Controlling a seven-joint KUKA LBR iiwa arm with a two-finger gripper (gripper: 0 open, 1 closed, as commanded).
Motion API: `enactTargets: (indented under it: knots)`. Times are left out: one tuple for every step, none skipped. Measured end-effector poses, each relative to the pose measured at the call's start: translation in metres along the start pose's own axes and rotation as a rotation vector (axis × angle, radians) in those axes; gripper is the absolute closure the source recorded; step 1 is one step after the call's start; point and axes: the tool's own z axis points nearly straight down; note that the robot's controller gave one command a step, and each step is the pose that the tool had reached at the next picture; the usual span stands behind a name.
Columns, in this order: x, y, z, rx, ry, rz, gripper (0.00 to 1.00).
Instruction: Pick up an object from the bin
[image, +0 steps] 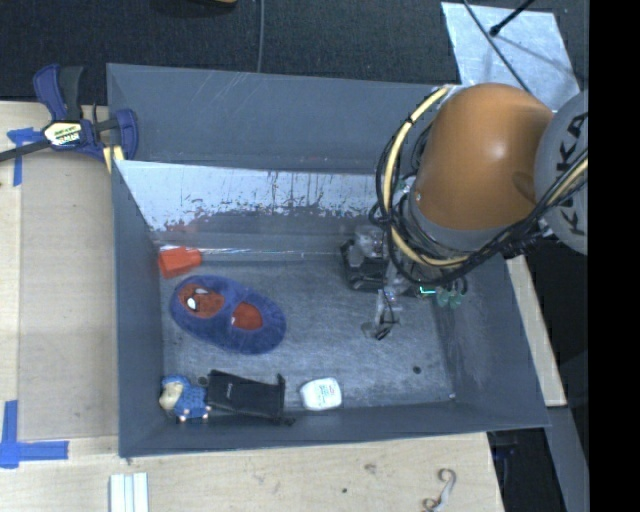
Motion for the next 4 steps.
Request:
enactTargets:
  knots:
    - [-0.09, 0.0, 0.061, 0.001, -0.009, -0.048, 0.0]
    - [-0.051, -0.072, 0.089, 0.003, -0.002, 0.033, 0.0]
    - [-0.084, -0.091, 0.17, 0.0, -0.002, 0.096, 0.0]
    - [-0.087, -0.09, 0.165, 0.0, -0.012, 0.094, 1.0]
